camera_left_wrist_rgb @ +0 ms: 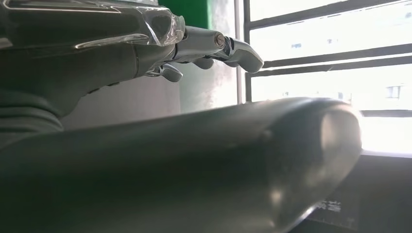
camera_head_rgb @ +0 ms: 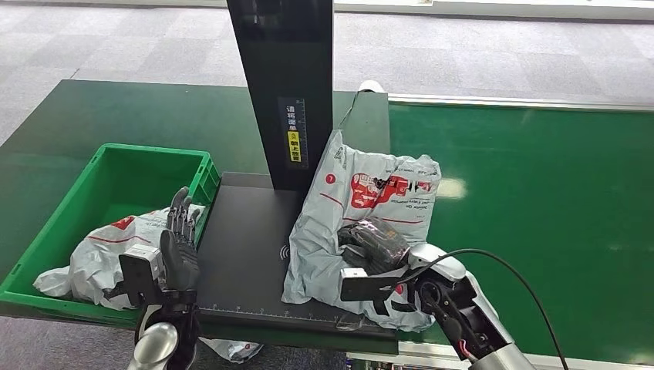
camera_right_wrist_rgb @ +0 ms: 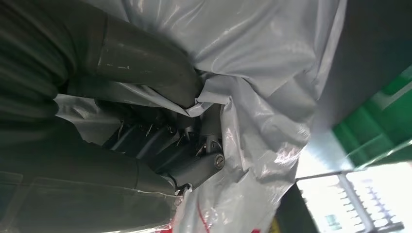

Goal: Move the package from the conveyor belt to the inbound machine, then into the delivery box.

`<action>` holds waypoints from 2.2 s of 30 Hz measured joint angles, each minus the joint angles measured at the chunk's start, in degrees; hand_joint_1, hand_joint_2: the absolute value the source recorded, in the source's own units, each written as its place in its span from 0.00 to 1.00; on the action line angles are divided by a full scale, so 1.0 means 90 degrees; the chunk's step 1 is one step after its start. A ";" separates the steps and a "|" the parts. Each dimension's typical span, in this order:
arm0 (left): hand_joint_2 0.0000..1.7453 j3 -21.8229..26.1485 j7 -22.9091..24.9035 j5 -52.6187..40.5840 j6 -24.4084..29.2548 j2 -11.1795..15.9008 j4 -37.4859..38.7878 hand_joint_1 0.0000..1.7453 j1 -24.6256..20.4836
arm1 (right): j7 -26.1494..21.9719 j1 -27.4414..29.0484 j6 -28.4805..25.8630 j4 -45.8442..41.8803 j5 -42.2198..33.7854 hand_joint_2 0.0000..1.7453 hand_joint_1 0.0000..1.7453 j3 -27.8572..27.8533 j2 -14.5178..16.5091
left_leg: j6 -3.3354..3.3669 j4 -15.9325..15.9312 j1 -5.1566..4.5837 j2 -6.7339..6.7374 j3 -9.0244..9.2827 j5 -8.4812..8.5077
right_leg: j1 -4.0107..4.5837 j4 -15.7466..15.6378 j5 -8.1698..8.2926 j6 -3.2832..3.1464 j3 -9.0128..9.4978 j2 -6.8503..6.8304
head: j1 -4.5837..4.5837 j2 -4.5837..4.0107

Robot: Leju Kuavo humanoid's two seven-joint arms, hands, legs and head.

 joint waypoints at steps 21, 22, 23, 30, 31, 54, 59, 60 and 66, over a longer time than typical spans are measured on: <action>0.00 -0.0148 -0.0234 0.0240 0.0299 0.0124 0.0189 0.00 -0.0337 | -0.0459 -0.0501 -0.0051 -0.0063 -0.1389 1.00 0.97 0.1532 -0.0193 | 0.0000 0.0000 0.0000 0.0000 -0.0001 0.0000 | 0.0000 0.0001 0.0000 0.0000 -0.0001 0.0000 | 0.0002 0.0000; 0.00 -0.0181 -0.0218 0.0254 0.0328 0.0122 0.0189 0.00 -0.0326 | -0.0379 -0.0533 -0.0246 -0.0059 -0.1290 1.00 0.78 0.1600 -0.0157 | 0.0000 0.0000 0.0000 0.0000 -0.0001 0.0000 | 0.0000 0.0001 0.0000 0.0000 -0.0001 0.0000 | 0.0002 0.0000; 0.00 -0.0215 -0.0199 0.0267 0.0357 0.0120 0.0190 0.00 -0.0310 | -0.0276 -0.0570 -0.0498 -0.0047 -0.1152 1.00 0.53 0.1672 -0.0117 | 0.0000 0.0000 0.0000 0.0000 -0.0002 0.0000 | 0.0000 0.0001 -0.0001 0.0000 -0.0001 0.0000 | 0.0002 0.0000; 0.00 -0.0259 -0.0161 0.0178 0.0365 0.0113 0.0136 0.00 -0.0146 | 0.0107 -0.0610 -0.1953 0.0105 -0.0706 1.00 0.00 0.1694 -0.0027 | 0.0000 0.0001 -0.0001 -0.0001 -0.0002 0.0000 | -0.0001 0.0000 -0.0001 0.0000 -0.0001 0.0000 | 0.0001 0.0000; 0.00 -0.0269 -0.0160 0.0146 0.0337 0.0116 0.0121 0.00 -0.0127 | 0.0106 -0.0584 -0.2068 0.0107 -0.0758 1.00 0.00 0.1653 -0.0027 | 0.0000 0.0001 -0.0001 -0.0001 -0.0002 0.0000 | -0.0001 0.0000 -0.0001 0.0000 -0.0002 0.0000 | 0.0001 0.0000; 1.00 -0.0500 -0.0207 0.0887 -0.1990 -0.0097 -0.0262 0.00 0.0448 | -0.0635 0.1438 -0.1813 -0.1646 -0.4580 1.00 0.00 -0.0647 0.0930 | -0.0001 -0.0001 0.0000 -0.0003 -0.0004 -0.0004 | -0.0001 0.0000 -0.0004 0.0001 -0.0004 -0.0001 | 0.0001 0.0000; 1.00 -0.0496 -0.0240 0.0806 -0.2050 -0.0165 -0.0364 0.00 0.0547 | -0.0636 0.1840 -0.1844 -0.2115 -0.4616 1.00 0.00 -0.0930 0.1091 | -0.0001 -0.0001 0.0000 -0.0001 -0.0005 -0.0004 | -0.0001 0.0000 -0.0004 0.0001 -0.0004 -0.0001 | 0.0001 0.0000; 1.00 -0.0495 -0.0241 0.0804 -0.2051 -0.0173 -0.0376 0.00 0.0560 | -0.0636 0.1880 -0.1844 -0.2168 -0.4616 1.00 0.00 -0.0963 0.1111 | -0.0001 -0.0001 0.0000 -0.0001 -0.0004 -0.0004 | -0.0001 -0.0001 -0.0004 0.0001 -0.0003 -0.0001 | 0.0001 0.0000; 1.00 -0.0488 -0.0243 0.0803 -0.2067 -0.0211 -0.0419 0.00 0.0588 | -0.0636 0.2012 -0.1844 -0.2356 -0.4616 1.00 0.00 -0.1098 0.1186 | -0.0001 -0.0001 0.0000 -0.0001 -0.0002 -0.0003 | -0.0001 0.0000 -0.0003 0.0000 -0.0002 -0.0001 | 0.0001 0.0000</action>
